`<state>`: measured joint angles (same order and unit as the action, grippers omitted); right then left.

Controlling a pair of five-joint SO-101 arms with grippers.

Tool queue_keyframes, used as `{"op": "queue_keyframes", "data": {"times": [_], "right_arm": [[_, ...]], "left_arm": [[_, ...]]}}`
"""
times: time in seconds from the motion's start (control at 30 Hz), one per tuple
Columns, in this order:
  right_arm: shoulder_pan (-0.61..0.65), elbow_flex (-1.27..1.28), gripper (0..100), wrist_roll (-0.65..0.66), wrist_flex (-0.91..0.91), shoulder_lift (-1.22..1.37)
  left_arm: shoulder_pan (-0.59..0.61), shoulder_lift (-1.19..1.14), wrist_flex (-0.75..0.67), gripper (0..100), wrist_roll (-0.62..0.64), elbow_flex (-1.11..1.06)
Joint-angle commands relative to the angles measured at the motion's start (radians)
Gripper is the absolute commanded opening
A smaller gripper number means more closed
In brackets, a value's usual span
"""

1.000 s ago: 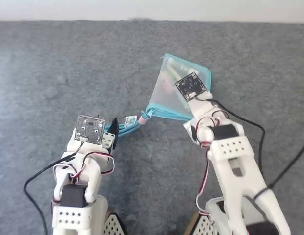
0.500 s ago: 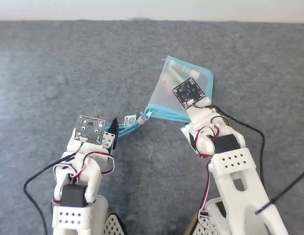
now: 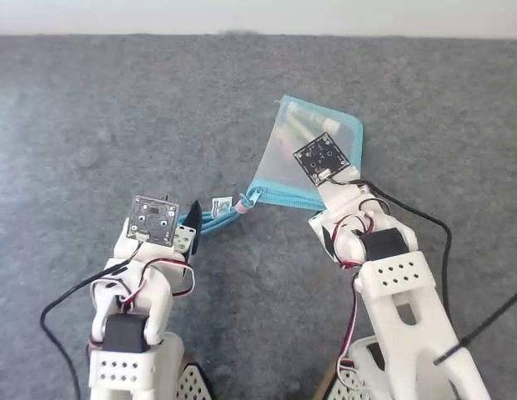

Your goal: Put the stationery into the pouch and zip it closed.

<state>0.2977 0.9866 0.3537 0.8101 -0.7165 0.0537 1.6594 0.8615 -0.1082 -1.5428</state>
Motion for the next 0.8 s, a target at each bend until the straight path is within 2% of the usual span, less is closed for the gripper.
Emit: {"op": "queue_keyframes", "data": {"times": [0.0, 0.17, 0.47, 0.77], "right_arm": [[0.007, -0.017, 25.5, -0.014, 0.002, -0.058], [0.007, -0.041, 25.5, -0.014, 0.061, -0.091], [0.005, -0.041, 25.5, -0.043, 0.217, -0.427], [0.007, 0.041, 25.7, -0.041, 0.177, -0.452]], "left_arm": [[-0.006, -0.003, -0.029, 17, -0.009, 0.013], [-0.006, -0.003, -0.029, 17, -0.009, 0.013], [-0.006, -0.003, -0.031, 17, -0.009, 0.008], [-0.006, -0.003, -0.054, 17, -0.012, -0.008]]}}
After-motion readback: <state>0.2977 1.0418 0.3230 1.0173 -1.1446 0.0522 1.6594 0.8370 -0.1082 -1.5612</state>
